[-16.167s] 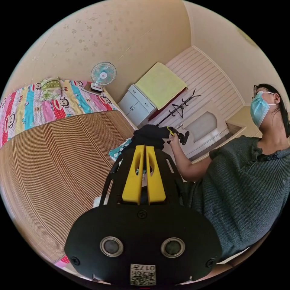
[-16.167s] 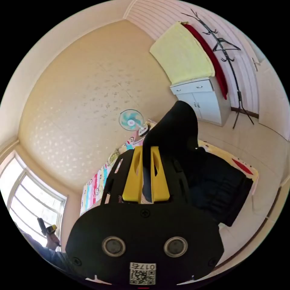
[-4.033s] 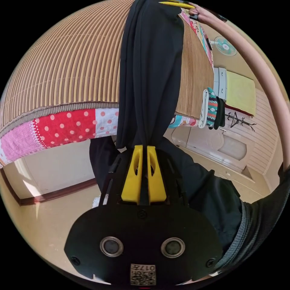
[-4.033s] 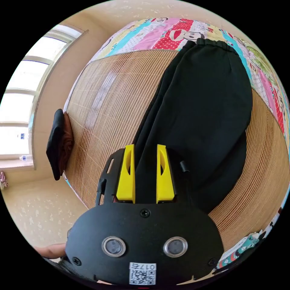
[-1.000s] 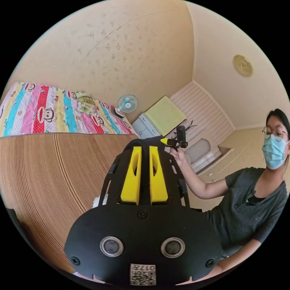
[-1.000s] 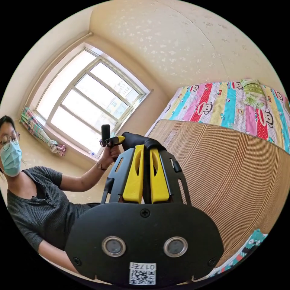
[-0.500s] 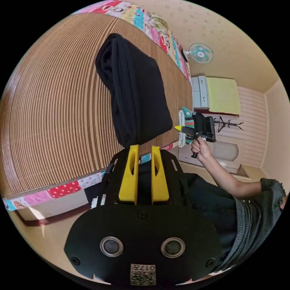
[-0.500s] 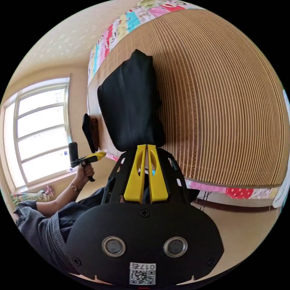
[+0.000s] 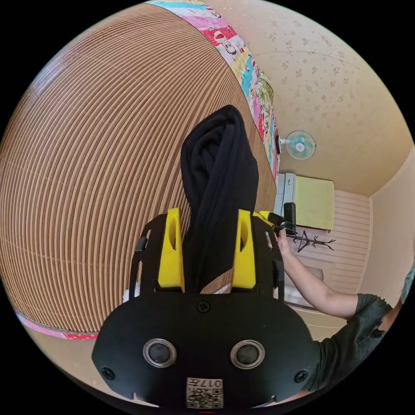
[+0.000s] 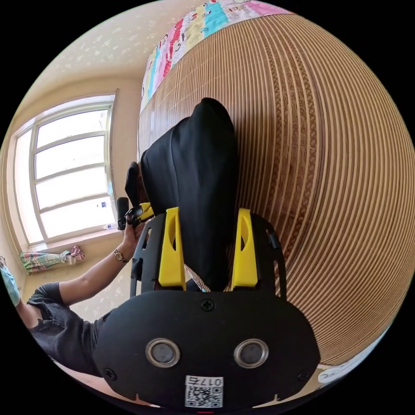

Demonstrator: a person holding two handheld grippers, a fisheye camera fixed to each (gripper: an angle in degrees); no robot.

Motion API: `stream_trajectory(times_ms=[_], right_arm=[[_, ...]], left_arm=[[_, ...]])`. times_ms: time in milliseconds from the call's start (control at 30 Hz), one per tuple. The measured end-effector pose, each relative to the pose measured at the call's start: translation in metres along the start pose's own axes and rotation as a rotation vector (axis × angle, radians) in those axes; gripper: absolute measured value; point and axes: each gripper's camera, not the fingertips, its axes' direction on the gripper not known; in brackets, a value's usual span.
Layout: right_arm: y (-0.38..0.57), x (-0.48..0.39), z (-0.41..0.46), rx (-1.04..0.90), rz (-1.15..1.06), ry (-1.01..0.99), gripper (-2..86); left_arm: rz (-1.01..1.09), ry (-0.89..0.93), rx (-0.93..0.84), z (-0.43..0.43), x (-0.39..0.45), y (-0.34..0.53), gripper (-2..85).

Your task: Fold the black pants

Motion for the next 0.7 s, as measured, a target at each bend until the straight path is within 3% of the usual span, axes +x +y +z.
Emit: stream_trajectory(times_ms=[100,167,233,333,467,700], right_arm=[[-0.028,0.013,0.015,-0.088,-0.025,-0.077,17.6],[-0.034,0.019,0.033,-0.19,-0.034,-0.117,17.0],[-0.024,0.026,0.03,-0.152,-0.021,-0.144,15.6],[-0.002,0.039,0.025,-0.138,0.036,-0.251,13.8],[0.042,0.033,0.028,-0.166,0.044,-0.332,12.7],[0.131,-0.044,0.075,-0.191,0.087,-0.436,11.2]], left_arm=[[-0.011,0.019,-0.024,0.018,-0.001,-0.026,18.0],[0.04,0.012,-0.135,0.045,0.011,-0.036,17.1],[0.089,-0.068,-0.194,0.065,0.026,-0.031,16.2],[0.07,-0.082,-0.115,0.057,0.034,-0.014,14.2],[-0.003,0.075,-0.199,0.041,0.024,0.014,11.2],[0.033,0.054,-0.274,-0.05,0.035,0.085,10.6]])
